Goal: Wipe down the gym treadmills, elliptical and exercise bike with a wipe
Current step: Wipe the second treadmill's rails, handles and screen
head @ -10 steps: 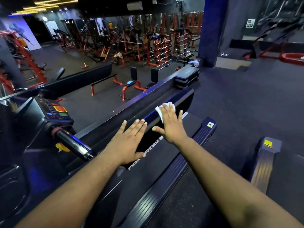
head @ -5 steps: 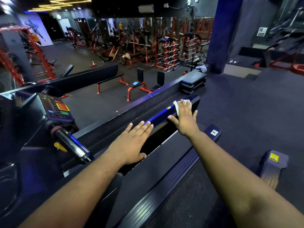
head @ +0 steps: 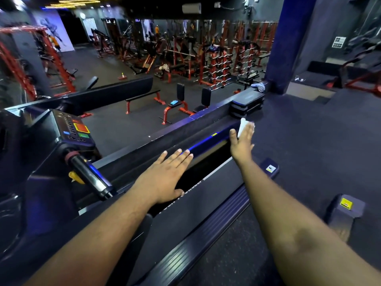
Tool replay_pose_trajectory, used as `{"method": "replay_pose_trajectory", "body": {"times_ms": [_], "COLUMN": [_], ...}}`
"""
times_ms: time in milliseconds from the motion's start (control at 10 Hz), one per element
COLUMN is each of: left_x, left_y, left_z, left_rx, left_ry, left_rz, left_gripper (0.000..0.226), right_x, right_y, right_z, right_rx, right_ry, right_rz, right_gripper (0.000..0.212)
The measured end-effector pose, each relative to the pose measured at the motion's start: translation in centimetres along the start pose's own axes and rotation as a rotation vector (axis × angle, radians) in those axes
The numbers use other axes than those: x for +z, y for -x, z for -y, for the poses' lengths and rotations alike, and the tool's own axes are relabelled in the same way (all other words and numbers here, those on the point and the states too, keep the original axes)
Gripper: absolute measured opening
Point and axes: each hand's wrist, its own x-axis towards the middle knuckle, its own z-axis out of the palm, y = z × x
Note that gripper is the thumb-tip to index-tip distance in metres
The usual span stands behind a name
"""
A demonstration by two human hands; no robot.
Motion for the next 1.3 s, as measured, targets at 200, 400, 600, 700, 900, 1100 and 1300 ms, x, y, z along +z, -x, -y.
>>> {"method": "replay_pose_trajectory", "body": {"times_ms": [200, 400, 600, 700, 900, 1100, 1300], "left_x": [0.1, 0.2, 0.3, 0.3, 0.2, 0.2, 0.0], "left_y": [0.0, -0.1, -0.1, -0.2, -0.1, 0.0, 0.3], "left_z": [-0.1, 0.1, 0.1, 0.1, 0.1, 0.0, 0.1], "left_rx": [-0.005, 0.002, 0.000, 0.001, 0.006, 0.005, 0.019], "left_ry": [0.004, 0.014, 0.013, 0.011, 0.011, 0.031, 0.042], "left_rz": [-0.006, -0.004, -0.008, -0.015, -0.016, -0.019, -0.017], "left_gripper": [0.109, 0.108, 0.108, 0.108, 0.109, 0.108, 0.108], "right_x": [6.6, 3.5, 6.5, 8.2, 2.5, 5.3, 3.7], "right_y": [8.9, 1.4, 6.4, 8.8, 1.0, 10.6, 10.1], "right_z": [0.4, -0.1, 1.4, 2.2, 1.6, 2.3, 1.3], "right_rx": [-0.053, 0.242, 0.297, 0.196, 0.159, -0.239, -0.574], "right_ry": [-0.261, -0.383, -0.495, -0.405, -0.207, 0.017, 0.330], "right_rz": [0.036, -0.093, -0.070, -0.013, -0.111, 0.040, 0.100], "right_gripper": [0.125, 0.085, 0.093, 0.105, 0.099, 0.102, 0.106]}}
